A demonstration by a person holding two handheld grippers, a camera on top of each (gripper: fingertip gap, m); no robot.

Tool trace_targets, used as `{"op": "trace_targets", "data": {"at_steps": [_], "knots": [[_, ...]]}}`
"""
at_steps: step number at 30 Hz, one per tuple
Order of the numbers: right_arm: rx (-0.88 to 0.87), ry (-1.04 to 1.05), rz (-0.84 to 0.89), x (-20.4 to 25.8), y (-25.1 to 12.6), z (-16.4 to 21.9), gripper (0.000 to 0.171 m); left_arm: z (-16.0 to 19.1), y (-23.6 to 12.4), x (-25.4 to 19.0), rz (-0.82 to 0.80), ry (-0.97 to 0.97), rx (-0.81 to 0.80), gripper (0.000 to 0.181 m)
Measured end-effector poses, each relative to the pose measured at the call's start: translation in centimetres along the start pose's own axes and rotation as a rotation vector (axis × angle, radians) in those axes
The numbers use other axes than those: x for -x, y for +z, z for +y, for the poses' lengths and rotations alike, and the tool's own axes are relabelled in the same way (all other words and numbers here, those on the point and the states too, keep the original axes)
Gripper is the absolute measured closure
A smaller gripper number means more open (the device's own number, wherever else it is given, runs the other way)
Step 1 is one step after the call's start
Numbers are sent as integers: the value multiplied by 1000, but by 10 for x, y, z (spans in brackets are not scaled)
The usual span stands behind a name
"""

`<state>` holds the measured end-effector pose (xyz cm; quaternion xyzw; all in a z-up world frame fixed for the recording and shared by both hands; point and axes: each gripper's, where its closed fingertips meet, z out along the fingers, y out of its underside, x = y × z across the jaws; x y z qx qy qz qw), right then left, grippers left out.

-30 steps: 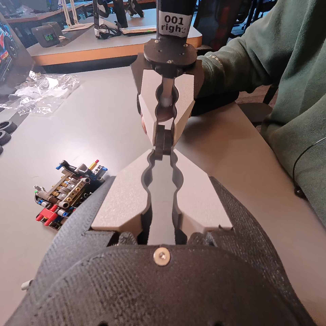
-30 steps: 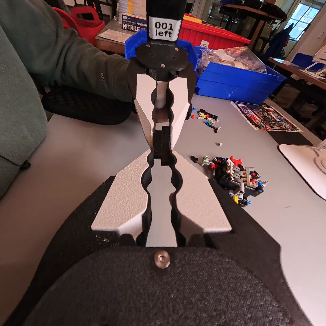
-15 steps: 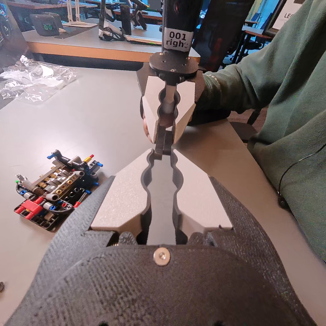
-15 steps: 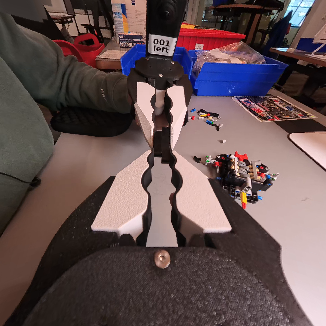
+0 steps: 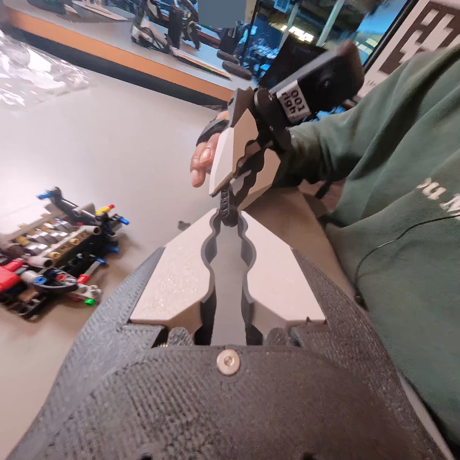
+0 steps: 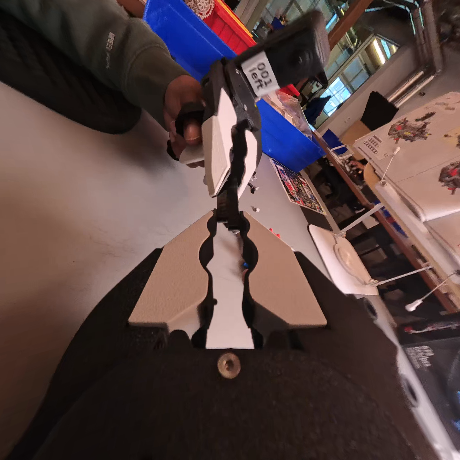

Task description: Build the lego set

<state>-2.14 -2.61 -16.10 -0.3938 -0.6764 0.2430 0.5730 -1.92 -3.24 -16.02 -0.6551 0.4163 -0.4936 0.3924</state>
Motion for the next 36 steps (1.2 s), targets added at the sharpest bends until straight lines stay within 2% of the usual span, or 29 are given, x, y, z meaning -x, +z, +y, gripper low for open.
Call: {"op": "trace_targets", "data": {"at_steps": [1, 4, 6, 9, 11, 12, 17, 19, 26, 36], "knots": [[-10, 69, -13, -1, 0, 0, 151, 1, 0, 3, -36, 52, 10, 176], [-79, 379, -142, -1, -4, -5, 132, 1, -3, 8, -148, 301, 36, 176], [-110, 477, -168, -5, -6, -6, 133, -4, -5, 8, -186, 387, 20, 176], [-106, 454, -155, -4, -5, -5, 146, -10, -7, 1, -179, 453, -16, 176], [-126, 418, -125, -5, -4, -10, 162, -9, -5, -1, -174, 479, -11, 176], [-131, 386, -109, -6, -5, -12, 163, -9, -5, -1, -174, 482, -14, 176], [-71, 144, -25, -4, -4, -10, 166, -6, -7, 8, -191, 397, -15, 161], [-50, 96, -15, -2, -3, -8, 166, -7, -7, 7, -172, 362, -24, 161], [-53, 85, -1, -5, -4, -7, 166, -7, -7, 6, -158, 345, -29, 170], [-72, 161, -22, -6, -4, -7, 166, -8, -7, 6, -145, 302, -30, 171]]}}
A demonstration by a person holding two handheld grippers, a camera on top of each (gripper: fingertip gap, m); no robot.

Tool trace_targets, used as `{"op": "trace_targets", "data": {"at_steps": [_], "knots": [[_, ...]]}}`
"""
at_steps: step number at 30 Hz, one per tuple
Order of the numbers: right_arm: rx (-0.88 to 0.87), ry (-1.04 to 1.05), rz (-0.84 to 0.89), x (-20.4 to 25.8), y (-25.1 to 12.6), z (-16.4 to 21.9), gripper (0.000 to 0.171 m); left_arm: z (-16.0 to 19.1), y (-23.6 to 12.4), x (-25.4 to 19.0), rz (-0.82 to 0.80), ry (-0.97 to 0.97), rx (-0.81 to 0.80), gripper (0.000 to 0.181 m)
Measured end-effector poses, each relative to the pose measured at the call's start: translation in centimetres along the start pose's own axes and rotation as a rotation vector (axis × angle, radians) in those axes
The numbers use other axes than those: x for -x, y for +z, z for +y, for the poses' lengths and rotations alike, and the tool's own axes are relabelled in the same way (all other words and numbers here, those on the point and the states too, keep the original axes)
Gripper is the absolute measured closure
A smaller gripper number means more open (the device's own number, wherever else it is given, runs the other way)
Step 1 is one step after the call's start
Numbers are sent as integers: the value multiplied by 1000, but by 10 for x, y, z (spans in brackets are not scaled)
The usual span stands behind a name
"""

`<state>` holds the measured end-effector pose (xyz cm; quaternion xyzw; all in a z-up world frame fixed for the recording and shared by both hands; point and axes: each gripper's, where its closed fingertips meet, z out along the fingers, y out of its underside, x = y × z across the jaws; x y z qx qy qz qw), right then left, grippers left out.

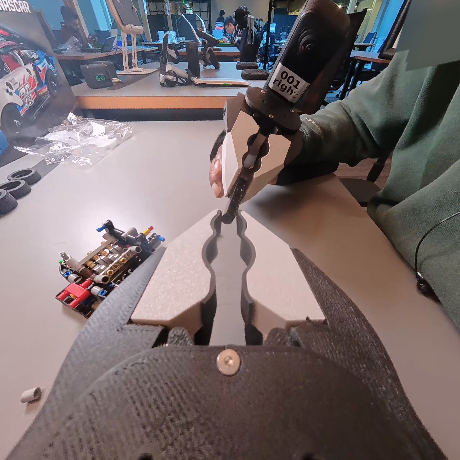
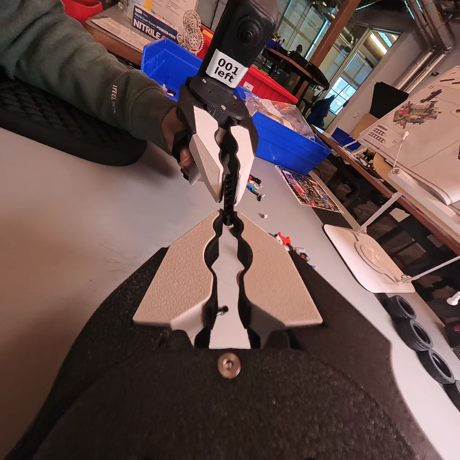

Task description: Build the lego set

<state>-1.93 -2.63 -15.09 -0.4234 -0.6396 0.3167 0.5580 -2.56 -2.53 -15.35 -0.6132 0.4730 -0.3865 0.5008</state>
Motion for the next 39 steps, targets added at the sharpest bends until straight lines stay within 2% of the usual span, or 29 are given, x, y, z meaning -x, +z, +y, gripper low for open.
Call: {"op": "trace_targets", "data": {"at_steps": [8, 13, 18, 24, 29, 33, 36, 39], "knots": [[-37, 99, -19, -3, -2, -4, 164, -3, 0, 0, 18, -55, -17, 173], [-23, 81, -13, -2, -1, -1, 165, 0, 0, 2, 0, -47, -13, 172], [53, -51, 27, -3, 1, 11, 166, 7, 2, 5, -17, -33, 18, 164], [127, -210, 55, -1, 4, 23, 165, 15, 3, 8, -32, -31, 65, 165], [105, -302, 52, 4, 4, 18, 166, 24, 6, 3, 57, -202, 87, 148], [112, -446, 67, 9, 4, 16, 166, 21, 5, -11, 169, -272, 71, 164], [124, -528, 90, 9, 4, 15, 166, 22, 5, -11, 142, -192, 97, 165], [102, -469, 129, 2, 3, 10, 164, 16, 4, -6, 66, -71, 88, 165]]}}
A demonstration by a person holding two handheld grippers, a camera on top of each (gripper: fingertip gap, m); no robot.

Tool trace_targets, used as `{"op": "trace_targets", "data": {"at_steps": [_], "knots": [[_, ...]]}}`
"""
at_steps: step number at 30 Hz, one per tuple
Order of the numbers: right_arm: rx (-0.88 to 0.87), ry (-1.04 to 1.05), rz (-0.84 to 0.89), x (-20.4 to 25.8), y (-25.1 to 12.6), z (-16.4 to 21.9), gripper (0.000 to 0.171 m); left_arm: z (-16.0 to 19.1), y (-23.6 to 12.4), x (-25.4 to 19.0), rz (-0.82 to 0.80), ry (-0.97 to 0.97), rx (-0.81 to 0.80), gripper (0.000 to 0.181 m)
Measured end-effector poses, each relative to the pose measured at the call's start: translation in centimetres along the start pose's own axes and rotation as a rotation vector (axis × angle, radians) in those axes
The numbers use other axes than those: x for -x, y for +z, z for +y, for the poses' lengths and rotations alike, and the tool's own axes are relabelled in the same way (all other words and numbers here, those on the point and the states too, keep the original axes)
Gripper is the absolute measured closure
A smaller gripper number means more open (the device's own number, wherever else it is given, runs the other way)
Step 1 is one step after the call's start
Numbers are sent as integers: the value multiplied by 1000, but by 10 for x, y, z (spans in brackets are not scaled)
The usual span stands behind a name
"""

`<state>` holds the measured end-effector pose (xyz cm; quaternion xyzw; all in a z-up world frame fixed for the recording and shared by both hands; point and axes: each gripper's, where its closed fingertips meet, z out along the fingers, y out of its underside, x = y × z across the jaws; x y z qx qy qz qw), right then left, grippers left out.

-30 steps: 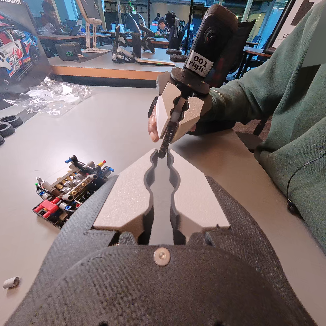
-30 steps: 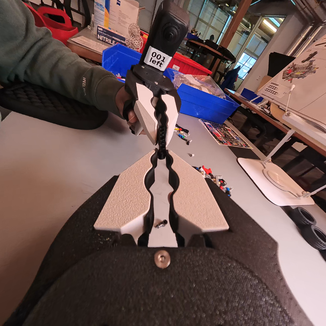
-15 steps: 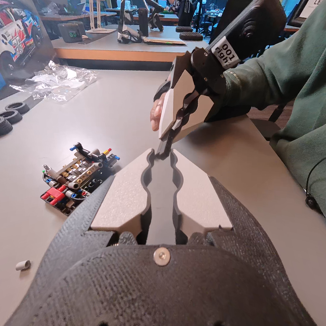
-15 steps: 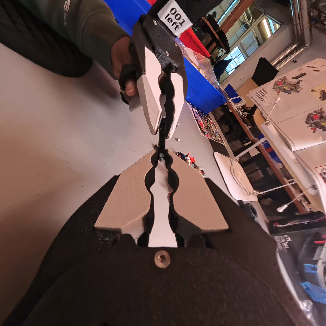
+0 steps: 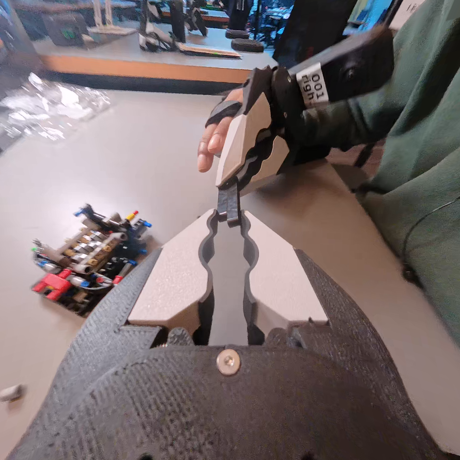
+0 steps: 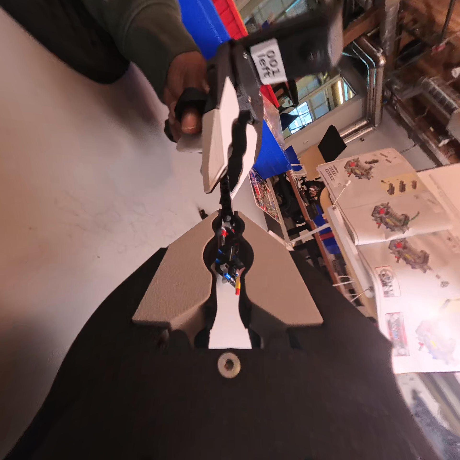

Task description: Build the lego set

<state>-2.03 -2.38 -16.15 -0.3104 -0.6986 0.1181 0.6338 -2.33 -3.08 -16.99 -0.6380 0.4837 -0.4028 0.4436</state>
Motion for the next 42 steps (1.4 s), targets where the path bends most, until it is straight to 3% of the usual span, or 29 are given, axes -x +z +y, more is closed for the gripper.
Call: {"op": "trace_targets", "data": {"at_steps": [5, 11, 12, 21, 26, 30, 32, 42], "knots": [[-103, 453, -77, -14, -4, -1, 137, -14, -6, 8, -207, 317, -3, 165], [-179, 697, -184, -10, -4, -11, 147, -16, -1, -2, -278, 588, 32, 165], [-181, 687, -191, -9, -5, -13, 153, -18, -2, -2, -291, 615, 33, 165], [-202, 530, -103, -16, -9, -18, 155, -25, -6, 0, -323, 603, -17, 164], [-171, 182, 56, -23, -13, -24, 155, -30, -6, -9, -169, 352, -114, 152], [-153, -3, 115, -21, -15, -30, 155, -33, -5, -17, -55, 192, -164, 160], [-155, -35, 129, -22, -15, -32, 155, -35, -7, -17, -55, 174, -178, 169], [-139, -76, 153, -23, -15, -31, 156, -38, -7, -18, -104, 264, -172, 171]]}}
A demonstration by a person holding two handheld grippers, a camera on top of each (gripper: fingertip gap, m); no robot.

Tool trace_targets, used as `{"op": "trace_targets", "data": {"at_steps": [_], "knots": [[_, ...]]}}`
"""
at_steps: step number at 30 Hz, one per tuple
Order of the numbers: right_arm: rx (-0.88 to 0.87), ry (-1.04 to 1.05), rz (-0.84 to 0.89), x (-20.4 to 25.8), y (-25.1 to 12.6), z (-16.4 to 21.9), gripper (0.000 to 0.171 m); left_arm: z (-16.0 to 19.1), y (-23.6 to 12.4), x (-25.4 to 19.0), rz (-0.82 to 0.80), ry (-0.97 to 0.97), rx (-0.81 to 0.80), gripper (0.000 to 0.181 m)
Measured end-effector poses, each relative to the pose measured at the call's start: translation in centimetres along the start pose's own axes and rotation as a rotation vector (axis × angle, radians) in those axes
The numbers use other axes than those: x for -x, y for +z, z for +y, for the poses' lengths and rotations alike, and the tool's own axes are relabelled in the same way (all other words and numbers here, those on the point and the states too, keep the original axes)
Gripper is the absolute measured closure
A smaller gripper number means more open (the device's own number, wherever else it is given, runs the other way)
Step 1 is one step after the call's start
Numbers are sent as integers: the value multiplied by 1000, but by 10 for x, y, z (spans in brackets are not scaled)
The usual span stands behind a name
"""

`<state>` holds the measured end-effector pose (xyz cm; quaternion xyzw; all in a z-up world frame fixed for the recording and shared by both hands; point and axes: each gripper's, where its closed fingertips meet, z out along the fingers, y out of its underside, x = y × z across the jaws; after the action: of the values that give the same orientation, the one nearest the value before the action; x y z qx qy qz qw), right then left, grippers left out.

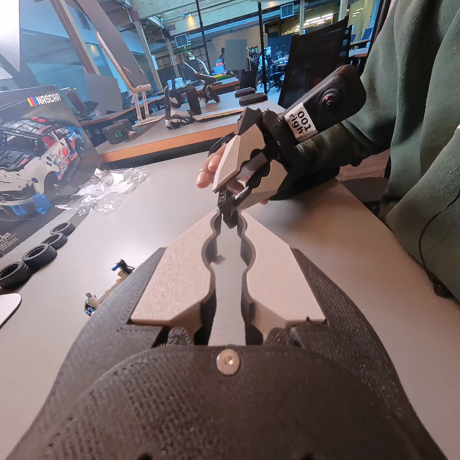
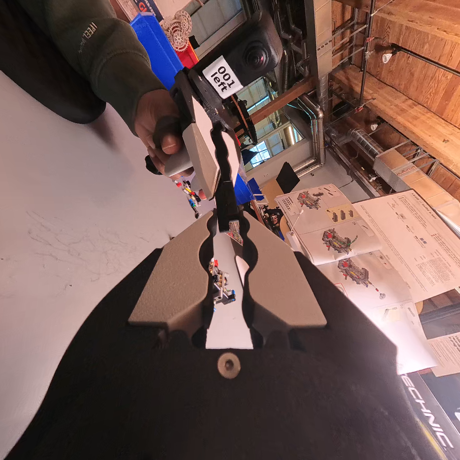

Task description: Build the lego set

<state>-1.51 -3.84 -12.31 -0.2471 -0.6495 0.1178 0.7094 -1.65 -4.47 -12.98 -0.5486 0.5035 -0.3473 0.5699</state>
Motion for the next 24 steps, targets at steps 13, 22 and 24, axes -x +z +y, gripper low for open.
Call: {"op": "trace_targets", "data": {"at_steps": [13, 22, 24], "knots": [[244, 869, -481, 53, 3, 36, 157, 54, 3, 7, -17, 88, 271, 166], [397, 915, -553, 76, 2, 54, 156, 90, 4, 4, 16, 48, 453, 155], [417, 892, -575, 82, 0, 55, 157, 100, 4, 0, 41, 36, 505, 155]]}}
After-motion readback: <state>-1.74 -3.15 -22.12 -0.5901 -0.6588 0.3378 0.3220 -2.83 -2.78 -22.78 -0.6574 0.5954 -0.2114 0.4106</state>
